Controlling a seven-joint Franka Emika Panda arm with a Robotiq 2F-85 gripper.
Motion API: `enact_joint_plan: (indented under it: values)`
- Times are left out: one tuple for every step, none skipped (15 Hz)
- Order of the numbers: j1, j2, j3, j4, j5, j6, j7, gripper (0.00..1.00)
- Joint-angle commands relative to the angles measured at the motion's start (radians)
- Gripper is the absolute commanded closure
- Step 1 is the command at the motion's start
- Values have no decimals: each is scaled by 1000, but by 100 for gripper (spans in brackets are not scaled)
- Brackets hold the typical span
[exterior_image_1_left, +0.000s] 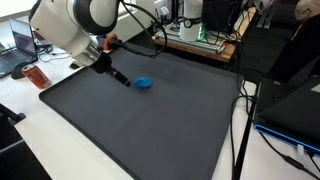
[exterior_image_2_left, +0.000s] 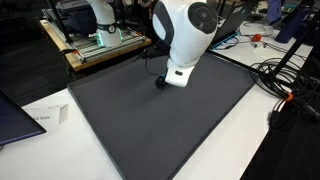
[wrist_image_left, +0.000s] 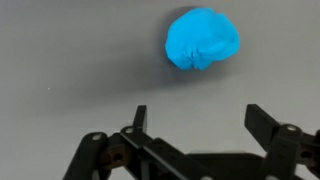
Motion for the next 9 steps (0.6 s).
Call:
enact_joint_plan:
  values:
    - [-55,-146,15,-238,77,80,-97,0]
    - [-64,-172,14,-284,94,127,-118,0]
    - [-73,-200,14,-332,110,167,-143,0]
    - [-79,-228,15,-380,127,226,-166,0]
    - [-81,-256,14,-429,140,283,-182,0]
    - [-83,-284,14,-478,152,341,-199,0]
    - [-84,-311,14,-526,161,396,-215,0]
    - [-85,-338,15,-578,170,451,-233,0]
    - [-89,-365,21,-629,184,503,-256,0]
